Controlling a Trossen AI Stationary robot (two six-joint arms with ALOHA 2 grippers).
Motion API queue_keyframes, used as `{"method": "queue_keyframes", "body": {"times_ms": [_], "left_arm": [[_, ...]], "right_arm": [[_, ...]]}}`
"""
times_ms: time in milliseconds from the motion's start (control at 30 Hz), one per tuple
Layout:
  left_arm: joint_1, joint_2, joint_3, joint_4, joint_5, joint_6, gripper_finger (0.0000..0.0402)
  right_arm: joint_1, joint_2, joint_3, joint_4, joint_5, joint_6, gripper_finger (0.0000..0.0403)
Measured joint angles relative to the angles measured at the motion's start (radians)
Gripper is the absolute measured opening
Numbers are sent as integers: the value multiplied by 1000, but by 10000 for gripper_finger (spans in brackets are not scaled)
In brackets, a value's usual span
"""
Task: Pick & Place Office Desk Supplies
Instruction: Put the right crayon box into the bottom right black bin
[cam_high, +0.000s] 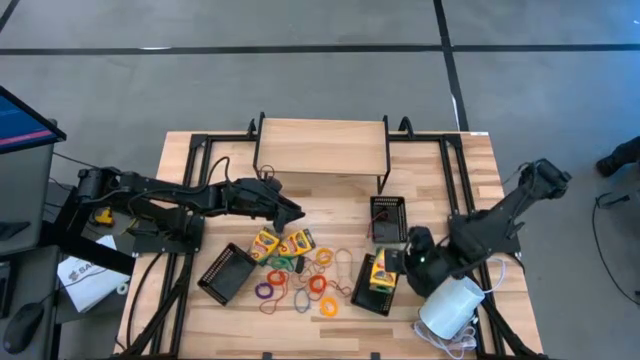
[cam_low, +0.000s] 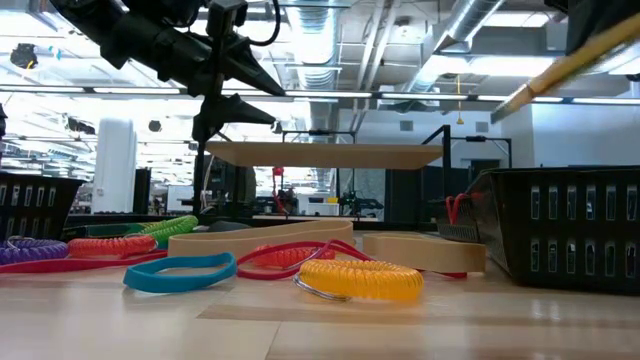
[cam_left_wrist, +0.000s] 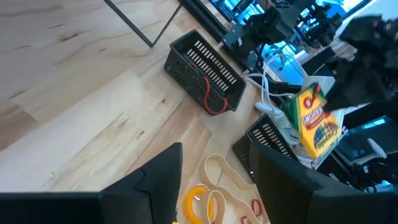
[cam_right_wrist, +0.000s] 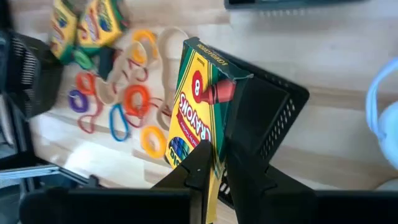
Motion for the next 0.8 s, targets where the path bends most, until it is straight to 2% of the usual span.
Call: {"method": "queue_keyframes", "body": {"times_ms": [433, 633, 800], "left_arm": [[0, 0, 0, -1, 0, 0, 186], [0, 0, 0, -1, 0, 0, 186], [0, 0, 0, -1, 0, 0, 186]], "right_arm": [[27, 140, 0, 106, -22, 41, 42], [25, 153, 0, 92, -44, 41, 48], [24, 150, 0, 68, -86, 41, 69]]}}
